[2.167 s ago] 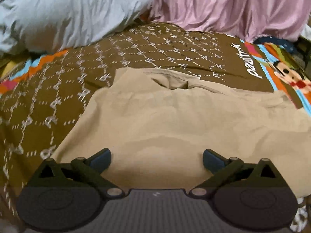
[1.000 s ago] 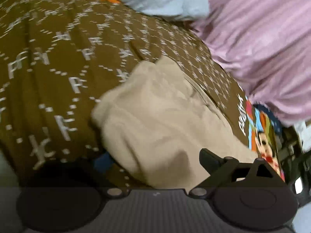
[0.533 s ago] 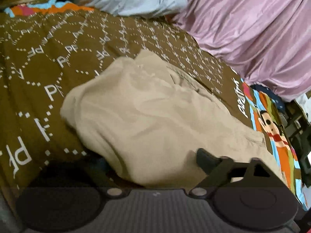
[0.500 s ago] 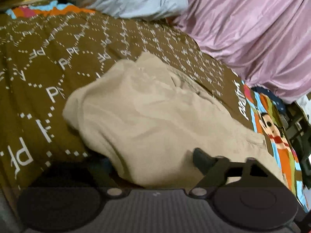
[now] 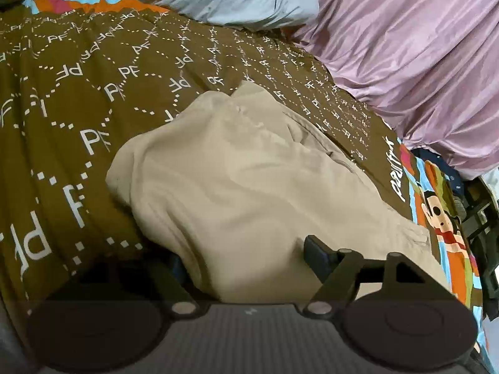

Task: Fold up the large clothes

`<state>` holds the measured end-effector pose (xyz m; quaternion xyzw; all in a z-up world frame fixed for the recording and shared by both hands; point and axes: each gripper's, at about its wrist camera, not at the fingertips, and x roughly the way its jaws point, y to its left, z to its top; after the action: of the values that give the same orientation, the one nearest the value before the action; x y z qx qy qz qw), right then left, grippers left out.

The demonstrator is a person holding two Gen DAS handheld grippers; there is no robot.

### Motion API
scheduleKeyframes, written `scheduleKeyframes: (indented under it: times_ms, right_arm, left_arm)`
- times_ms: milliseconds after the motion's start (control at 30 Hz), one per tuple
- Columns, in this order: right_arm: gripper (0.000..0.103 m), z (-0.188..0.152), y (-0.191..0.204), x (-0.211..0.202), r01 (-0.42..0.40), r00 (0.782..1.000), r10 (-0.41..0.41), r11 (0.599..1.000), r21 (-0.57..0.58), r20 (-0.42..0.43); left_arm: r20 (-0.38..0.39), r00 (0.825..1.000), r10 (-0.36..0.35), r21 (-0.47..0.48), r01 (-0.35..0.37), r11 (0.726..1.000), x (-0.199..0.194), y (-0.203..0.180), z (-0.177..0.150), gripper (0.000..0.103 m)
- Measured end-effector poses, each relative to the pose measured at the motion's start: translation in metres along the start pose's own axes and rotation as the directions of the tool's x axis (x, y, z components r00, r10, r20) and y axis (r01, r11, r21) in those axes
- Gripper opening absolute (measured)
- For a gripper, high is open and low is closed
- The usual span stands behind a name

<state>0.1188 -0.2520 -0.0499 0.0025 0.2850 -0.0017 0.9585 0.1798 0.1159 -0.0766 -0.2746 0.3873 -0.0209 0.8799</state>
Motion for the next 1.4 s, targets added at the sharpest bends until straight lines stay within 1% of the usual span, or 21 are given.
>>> scheduleKeyframes:
  times_ms: [67,133,267,300,367,400,467,500,567,600,633,700,733,767,833,967,1067,1167,1267,1333,1400]
  right_arm:
    - [0.102,-0.001,-0.013,-0.020,0.023,1.000,-0.023,0.998,0.057,-0.002]
    - [0.102,-0.005,-0.031,-0.042,0.079,0.997,-0.077,0.983,0.163,-0.018]
    - [0.102,-0.019,-0.069,-0.066,0.164,0.986,-0.148,0.912,0.377,-0.071]
    - [0.102,-0.021,-0.076,-0.068,0.197,0.980,-0.174,0.890,0.411,-0.093]
    - [0.098,-0.026,-0.087,-0.069,0.233,0.972,-0.206,0.858,0.458,-0.110]
    - [0.095,-0.028,-0.093,-0.069,0.240,0.971,-0.212,0.843,0.481,-0.114]
    - [0.095,-0.031,-0.100,-0.068,0.221,0.975,-0.203,0.833,0.508,-0.092]
    - [0.091,-0.032,-0.104,-0.067,0.208,0.977,-0.204,0.830,0.517,-0.067]
    - [0.080,-0.034,-0.110,-0.065,0.202,0.977,-0.210,0.815,0.544,-0.048]
    - [0.066,-0.035,-0.114,-0.066,0.199,0.976,-0.214,0.803,0.562,-0.041]
    - [0.048,-0.036,-0.118,-0.066,0.207,0.973,-0.227,0.791,0.576,-0.038]
    - [0.029,-0.037,-0.126,-0.065,0.239,0.965,-0.258,0.769,0.593,-0.055]
    - [0.024,-0.037,-0.130,-0.065,0.225,0.967,-0.249,0.754,0.617,-0.048]
    - [0.020,-0.039,-0.132,-0.068,0.214,0.968,-0.246,0.739,0.639,-0.041]
    - [0.011,-0.035,-0.130,-0.076,0.213,0.966,-0.257,0.751,0.624,-0.020]
    - [0.006,-0.023,-0.119,-0.098,0.189,0.965,-0.259,0.786,0.589,0.036]
    - [0.005,-0.016,-0.117,-0.121,0.174,0.964,-0.258,0.790,0.587,0.061]
    - [0.005,-0.018,-0.115,-0.143,0.178,0.967,-0.250,0.803,0.569,0.051]
    - [0.010,-0.025,-0.107,-0.146,0.214,0.967,-0.253,0.844,0.492,0.012]
    - [0.021,-0.029,-0.105,-0.147,0.240,0.959,-0.284,0.837,0.492,0.014]
    - [0.023,-0.026,-0.100,-0.148,0.279,0.944,-0.329,0.849,0.448,0.036]
  left_arm:
    - [0.000,1.000,0.004,0.014,-0.004,1.000,-0.001,-0.001,-0.001,0.079]
    - [-0.002,1.000,0.001,0.013,-0.001,1.000,-0.001,-0.001,-0.001,0.079]
    - [-0.002,1.000,-0.005,-0.003,0.005,1.000,-0.002,0.002,-0.001,0.078]
    - [-0.001,1.000,-0.003,-0.004,0.003,1.000,-0.002,0.002,-0.001,0.076]
    - [-0.001,1.000,0.001,-0.002,-0.001,1.000,-0.002,0.002,-0.001,0.076]
    - [0.000,1.000,0.005,0.003,-0.005,1.000,-0.002,0.002,-0.001,0.075]
    - [0.005,1.000,0.012,0.010,-0.012,1.000,-0.002,0.001,-0.001,0.073]
    - [0.009,1.000,0.017,0.014,-0.017,1.000,-0.002,0.000,-0.001,0.070]
    - [0.020,0.999,0.029,0.014,-0.029,0.999,-0.004,0.001,-0.001,0.058]
    - [0.029,0.999,0.036,0.008,-0.037,0.999,-0.005,0.002,-0.001,0.050]
    - [0.034,0.999,0.042,-0.001,-0.042,0.999,-0.006,0.003,0.000,0.035]
    - [0.049,0.996,0.073,-0.015,-0.073,0.997,-0.007,0.006,0.002,0.021]
    - [0.052,0.996,0.074,-0.027,-0.073,0.997,-0.008,0.008,0.003,0.014]
    - [0.061,0.996,0.067,-0.038,-0.065,0.997,-0.011,0.008,0.004,0.010]
    - [0.094,0.994,0.051,-0.029,-0.049,0.998,-0.020,0.006,0.005,0.005]
    - [0.150,0.987,0.057,0.039,-0.063,0.997,-0.053,-0.009,0.005,0.003]
    - [0.132,0.989,0.062,0.056,-0.070,0.996,-0.076,-0.010,0.002,0.003]
    - [0.081,0.994,0.074,0.044,-0.078,0.996,-0.078,-0.001,-0.005,0.003]
    - [0.050,0.996,0.073,0.002,-0.073,0.997,-0.069,0.010,-0.007,0.004]
    - [0.053,0.997,0.061,-0.009,-0.060,0.998,-0.069,0.013,-0.006,0.004]
    - [0.072,0.996,0.056,0.011,-0.057,0.998,-0.070,0.012,-0.007,0.004]
